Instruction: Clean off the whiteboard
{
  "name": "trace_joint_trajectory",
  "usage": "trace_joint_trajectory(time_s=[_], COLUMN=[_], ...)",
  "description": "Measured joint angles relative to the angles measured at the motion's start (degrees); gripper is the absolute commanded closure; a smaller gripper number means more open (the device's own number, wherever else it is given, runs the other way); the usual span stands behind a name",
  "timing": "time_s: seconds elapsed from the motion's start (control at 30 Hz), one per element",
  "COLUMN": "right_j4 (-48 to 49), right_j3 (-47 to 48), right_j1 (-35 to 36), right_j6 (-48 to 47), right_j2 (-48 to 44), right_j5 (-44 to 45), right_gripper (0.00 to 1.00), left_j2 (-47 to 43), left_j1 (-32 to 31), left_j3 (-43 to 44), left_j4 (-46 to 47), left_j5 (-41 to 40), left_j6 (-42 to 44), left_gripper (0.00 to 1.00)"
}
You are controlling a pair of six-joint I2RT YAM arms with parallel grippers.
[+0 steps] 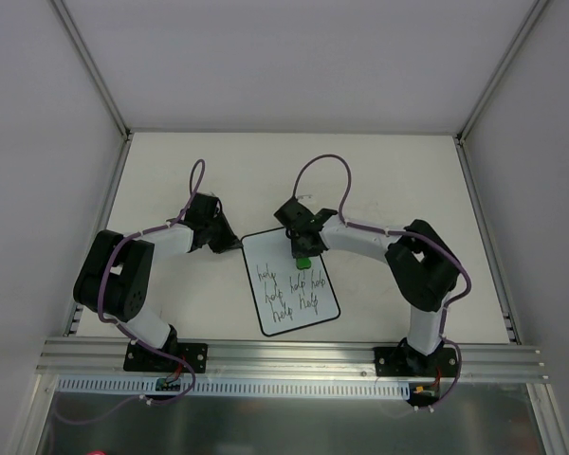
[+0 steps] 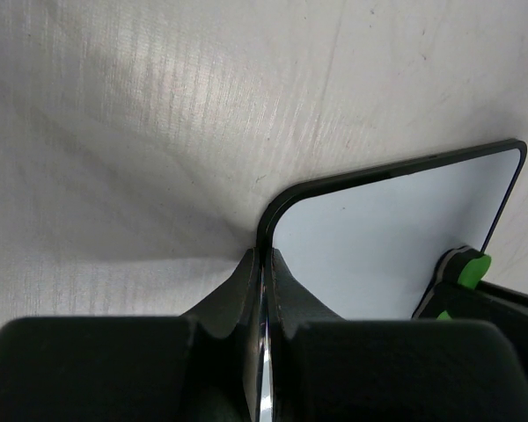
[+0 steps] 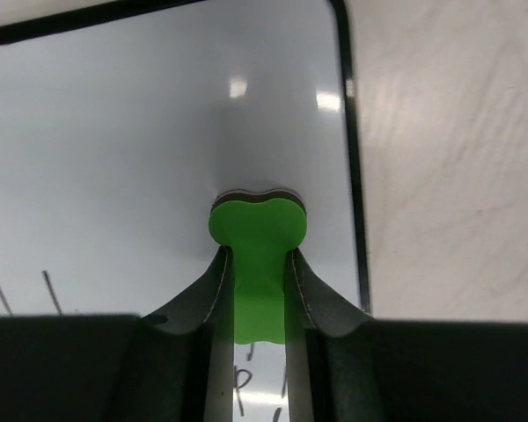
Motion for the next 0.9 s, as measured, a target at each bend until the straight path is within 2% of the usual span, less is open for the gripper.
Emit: trace_joint_trajectory(time_s=[0.23, 0.67, 0.9], right_j4=[0.22, -1.01, -0.59], right_j3=[-1.75, -0.07, -0.83], right_j1=[-3.74, -3.26, -0.70], right_j6=[-0.46, -2.62, -2.82], right_j2=[-1.44, -0.33, -0.70], right_j5=[-0.31, -0.04, 2.05], right_gripper=[1.00, 1.00, 1.00], left_j2=[0.00, 0.00, 0.00], left_j1=[-0.31, -0.31, -0.31], left_j3=[-0.02, 0.00, -0.02], left_j4=[0.02, 0.02, -0.02], left_j5=[0.00, 0.00, 0.00], left_j6=[0.00, -0.11, -0.35], left_gripper=[1.00, 1.00, 1.00])
